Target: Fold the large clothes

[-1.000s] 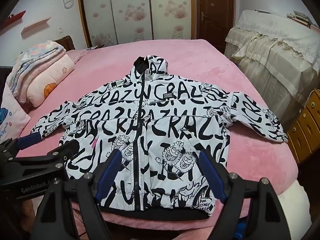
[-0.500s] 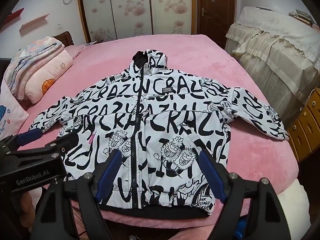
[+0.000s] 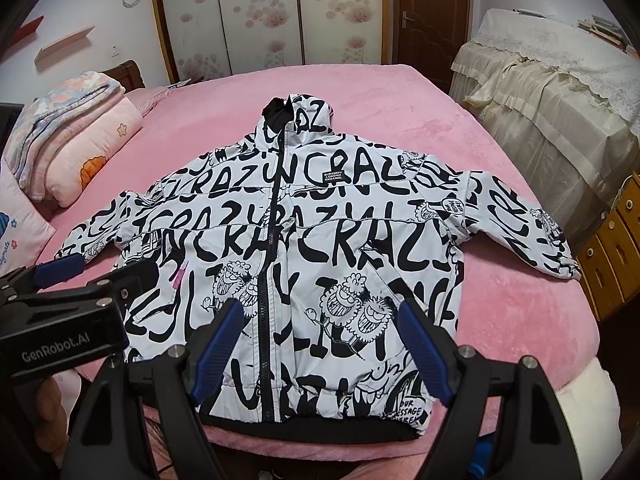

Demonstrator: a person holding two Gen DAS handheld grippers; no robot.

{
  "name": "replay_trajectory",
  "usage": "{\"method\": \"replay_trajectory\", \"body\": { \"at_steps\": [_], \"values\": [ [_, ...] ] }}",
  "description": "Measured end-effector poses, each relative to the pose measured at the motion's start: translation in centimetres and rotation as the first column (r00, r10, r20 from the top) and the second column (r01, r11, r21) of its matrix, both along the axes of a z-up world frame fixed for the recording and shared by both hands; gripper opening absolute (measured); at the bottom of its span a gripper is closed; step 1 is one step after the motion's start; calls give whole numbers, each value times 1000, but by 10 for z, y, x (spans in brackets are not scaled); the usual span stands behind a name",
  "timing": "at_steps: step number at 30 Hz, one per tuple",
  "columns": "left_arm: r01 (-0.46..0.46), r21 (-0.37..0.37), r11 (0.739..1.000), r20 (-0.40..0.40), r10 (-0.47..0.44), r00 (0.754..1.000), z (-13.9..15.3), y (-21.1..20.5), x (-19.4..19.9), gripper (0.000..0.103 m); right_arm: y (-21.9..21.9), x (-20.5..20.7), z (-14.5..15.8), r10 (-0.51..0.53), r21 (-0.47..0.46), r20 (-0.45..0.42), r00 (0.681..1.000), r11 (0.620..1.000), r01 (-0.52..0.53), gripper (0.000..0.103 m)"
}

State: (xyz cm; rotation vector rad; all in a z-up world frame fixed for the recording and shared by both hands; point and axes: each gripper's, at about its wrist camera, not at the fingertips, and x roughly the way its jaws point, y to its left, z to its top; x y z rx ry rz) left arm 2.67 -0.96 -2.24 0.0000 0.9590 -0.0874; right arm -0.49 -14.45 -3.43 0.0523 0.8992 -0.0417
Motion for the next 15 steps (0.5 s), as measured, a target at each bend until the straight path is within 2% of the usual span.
{"method": "replay_trajectory", "body": {
  "at_steps": [6, 15],
  "values": [
    [-2, 65, 998, 34, 0, 999, 3, -7, 4, 100, -2, 10, -4, -8, -1, -10, 1000, 1000, 8, 80],
    [12, 45, 999, 24, -13, 1000, 1, -7, 13, 100, -2, 20, -7, -5, -7, -18, 1000, 1000, 5, 80]
  ]
}}
